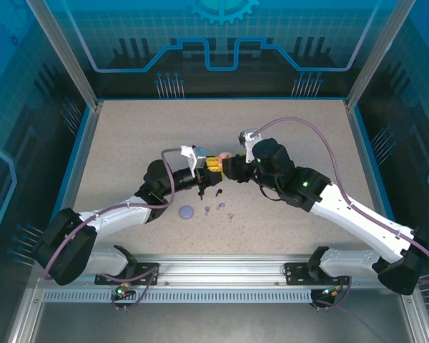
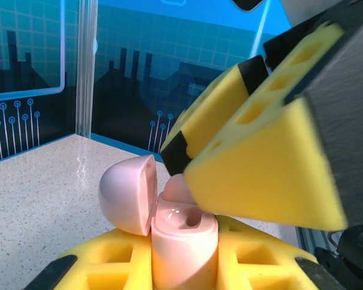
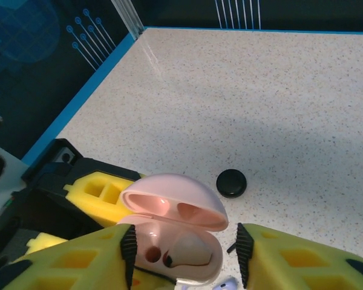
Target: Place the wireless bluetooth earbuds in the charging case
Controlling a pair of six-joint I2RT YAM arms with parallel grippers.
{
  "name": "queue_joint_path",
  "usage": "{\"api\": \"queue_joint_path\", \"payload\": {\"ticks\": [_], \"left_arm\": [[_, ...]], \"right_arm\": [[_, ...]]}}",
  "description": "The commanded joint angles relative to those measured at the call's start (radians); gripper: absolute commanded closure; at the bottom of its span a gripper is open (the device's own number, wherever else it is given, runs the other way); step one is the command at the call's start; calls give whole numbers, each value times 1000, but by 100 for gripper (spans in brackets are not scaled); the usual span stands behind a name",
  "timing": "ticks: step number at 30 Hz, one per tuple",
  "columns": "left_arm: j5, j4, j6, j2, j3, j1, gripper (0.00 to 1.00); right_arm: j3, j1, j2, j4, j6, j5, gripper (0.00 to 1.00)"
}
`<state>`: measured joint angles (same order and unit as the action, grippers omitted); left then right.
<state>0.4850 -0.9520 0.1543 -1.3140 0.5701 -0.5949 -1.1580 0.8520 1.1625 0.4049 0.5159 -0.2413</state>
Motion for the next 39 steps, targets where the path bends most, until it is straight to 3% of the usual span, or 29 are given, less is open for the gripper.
{"api": "queue_joint_path", "payload": {"ticks": [1, 6, 16, 29, 39], "left_arm": [[-19, -56, -24, -1, 12, -5, 100], [-33, -49, -36, 24, 2, -6, 100], [-93, 54, -91, 193, -22, -5, 100], [-120, 183, -114, 425, -6, -5, 100], [-126, 257, -133, 518, -3, -6, 100]], "right_arm": [[-48, -12, -56, 21, -8, 17, 39], [-25, -51, -142, 40, 10, 3, 22], [62, -117, -161, 248, 191, -92, 19], [137, -121, 86, 368, 373, 93, 19], [39, 20, 436, 402, 344, 110, 18]]}}
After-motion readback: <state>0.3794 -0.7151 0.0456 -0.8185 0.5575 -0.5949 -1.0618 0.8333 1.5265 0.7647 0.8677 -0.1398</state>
